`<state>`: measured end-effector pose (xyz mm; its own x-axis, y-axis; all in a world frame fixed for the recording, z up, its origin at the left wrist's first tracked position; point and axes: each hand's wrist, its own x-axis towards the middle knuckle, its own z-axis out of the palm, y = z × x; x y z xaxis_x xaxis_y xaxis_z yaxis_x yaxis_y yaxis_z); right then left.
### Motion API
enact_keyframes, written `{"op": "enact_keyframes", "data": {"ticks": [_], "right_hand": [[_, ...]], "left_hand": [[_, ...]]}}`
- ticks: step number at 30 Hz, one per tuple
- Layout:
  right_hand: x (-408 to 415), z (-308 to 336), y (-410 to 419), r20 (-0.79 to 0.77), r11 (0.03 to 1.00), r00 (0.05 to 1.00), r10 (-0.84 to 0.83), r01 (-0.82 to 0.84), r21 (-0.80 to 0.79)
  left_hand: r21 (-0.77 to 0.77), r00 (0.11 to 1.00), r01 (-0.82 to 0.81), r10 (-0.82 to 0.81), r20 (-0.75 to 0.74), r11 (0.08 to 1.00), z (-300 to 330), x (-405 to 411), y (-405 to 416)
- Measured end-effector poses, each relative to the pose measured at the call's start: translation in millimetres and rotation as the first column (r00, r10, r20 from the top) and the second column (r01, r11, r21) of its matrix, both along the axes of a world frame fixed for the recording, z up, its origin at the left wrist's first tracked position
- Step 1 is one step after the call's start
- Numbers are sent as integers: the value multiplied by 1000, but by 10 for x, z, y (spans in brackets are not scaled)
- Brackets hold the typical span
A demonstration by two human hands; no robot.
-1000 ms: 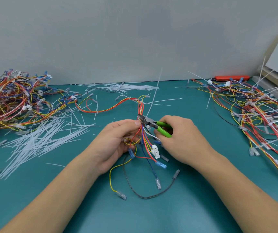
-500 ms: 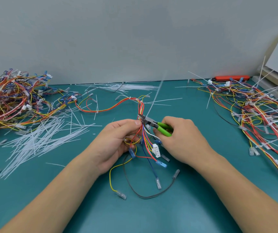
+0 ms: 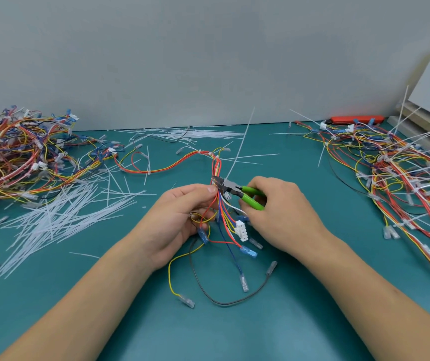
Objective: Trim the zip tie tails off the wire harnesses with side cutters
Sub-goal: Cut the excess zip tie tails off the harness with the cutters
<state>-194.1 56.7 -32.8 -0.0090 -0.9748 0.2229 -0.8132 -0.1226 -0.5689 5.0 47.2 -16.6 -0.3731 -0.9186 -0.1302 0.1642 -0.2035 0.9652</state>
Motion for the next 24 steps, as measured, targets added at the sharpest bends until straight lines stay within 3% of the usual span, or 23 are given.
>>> {"op": "enact_keyframes", "data": {"ticks": [8,24], "right_hand": [[19,11,-5,-13,998,998,-62,62,-3],[-5,-13,-22,18,997,999,48,-47,-53]], "left_hand": [[11,1000,-1,1,-12,1000,4,0,5],[9,1000,6,-5,-12,1000,-16,13,-13]]}}
